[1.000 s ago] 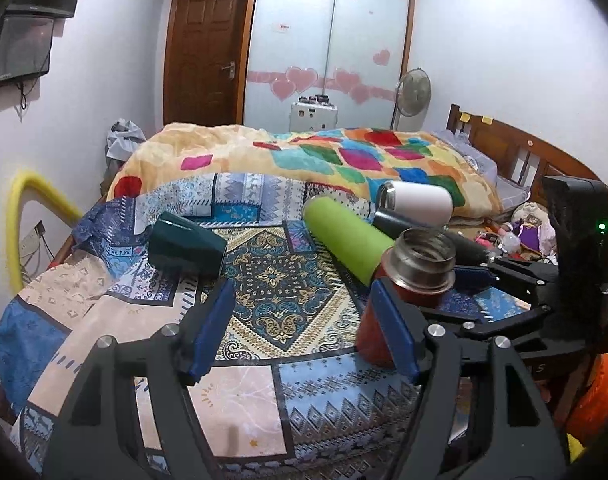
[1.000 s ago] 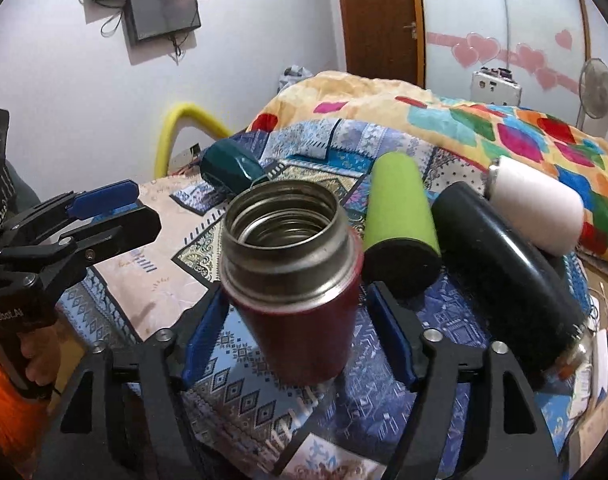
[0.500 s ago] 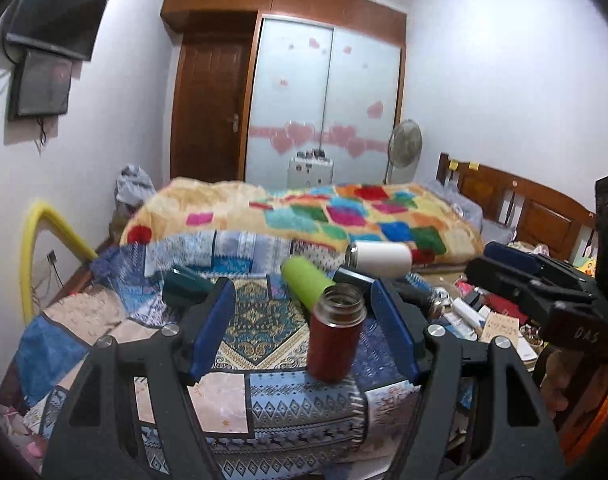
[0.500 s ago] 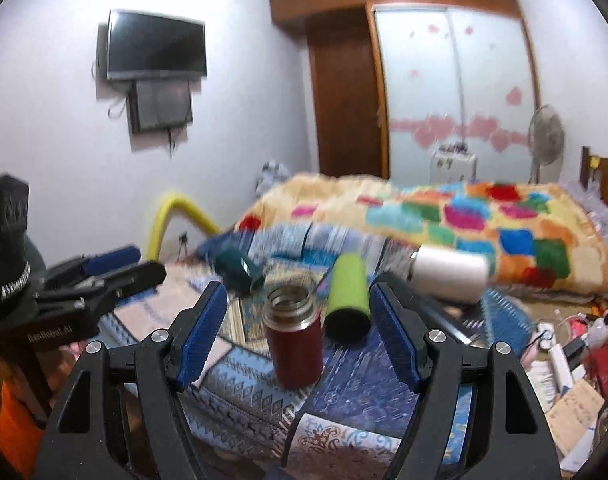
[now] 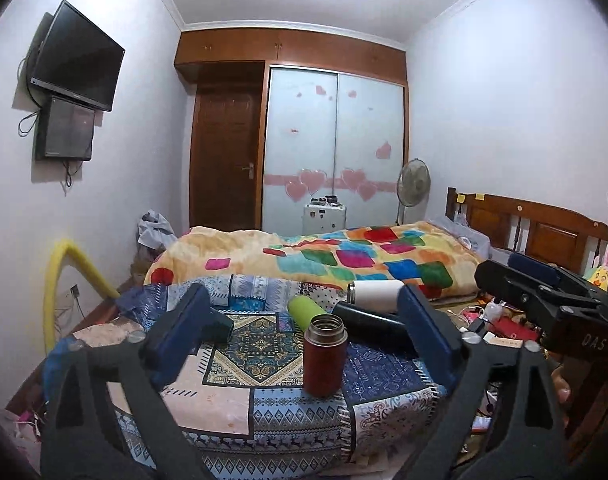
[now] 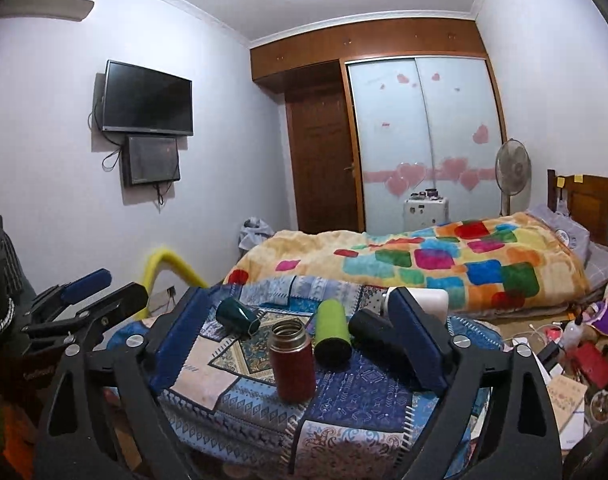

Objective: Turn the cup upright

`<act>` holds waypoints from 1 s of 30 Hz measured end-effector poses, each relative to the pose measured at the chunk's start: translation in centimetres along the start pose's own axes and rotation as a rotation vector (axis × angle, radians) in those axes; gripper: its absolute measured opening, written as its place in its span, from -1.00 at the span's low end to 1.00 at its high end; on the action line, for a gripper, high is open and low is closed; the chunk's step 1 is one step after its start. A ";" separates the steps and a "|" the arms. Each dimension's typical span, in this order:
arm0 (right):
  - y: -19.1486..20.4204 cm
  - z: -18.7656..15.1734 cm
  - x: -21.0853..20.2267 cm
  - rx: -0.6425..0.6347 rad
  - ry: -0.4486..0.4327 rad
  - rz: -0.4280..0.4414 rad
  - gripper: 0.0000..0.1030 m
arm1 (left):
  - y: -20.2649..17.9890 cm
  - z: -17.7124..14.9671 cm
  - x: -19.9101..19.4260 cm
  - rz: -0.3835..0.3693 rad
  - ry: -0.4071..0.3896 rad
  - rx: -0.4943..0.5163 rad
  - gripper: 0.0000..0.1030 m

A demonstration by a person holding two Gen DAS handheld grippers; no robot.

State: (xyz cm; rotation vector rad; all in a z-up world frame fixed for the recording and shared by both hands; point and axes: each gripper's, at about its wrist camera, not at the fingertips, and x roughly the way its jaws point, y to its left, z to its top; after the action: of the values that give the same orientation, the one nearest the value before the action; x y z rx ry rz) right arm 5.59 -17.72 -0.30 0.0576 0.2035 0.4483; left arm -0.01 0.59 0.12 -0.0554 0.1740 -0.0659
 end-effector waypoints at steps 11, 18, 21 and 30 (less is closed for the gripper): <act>0.2 -0.7 -0.7 -0.026 -0.007 -0.047 1.00 | -0.1 -0.4 -0.4 0.026 -0.010 0.002 1.00; 0.3 -0.8 -1.1 -0.032 -0.013 -0.056 1.00 | 0.1 -0.6 -0.3 0.031 -0.006 -0.001 1.00; 0.5 -0.8 -1.1 -0.034 -0.013 -0.057 1.00 | 0.2 -0.7 -0.3 0.032 -0.006 0.000 1.00; 0.6 -0.8 -1.2 -0.036 -0.014 -0.057 1.00 | 0.2 -0.7 -0.3 0.038 -0.007 0.005 1.00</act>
State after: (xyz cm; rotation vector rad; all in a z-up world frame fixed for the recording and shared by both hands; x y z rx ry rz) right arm 4.10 -17.70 -0.81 0.0192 0.1832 0.3942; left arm -0.38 0.73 -0.52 -0.0475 0.1676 -0.0283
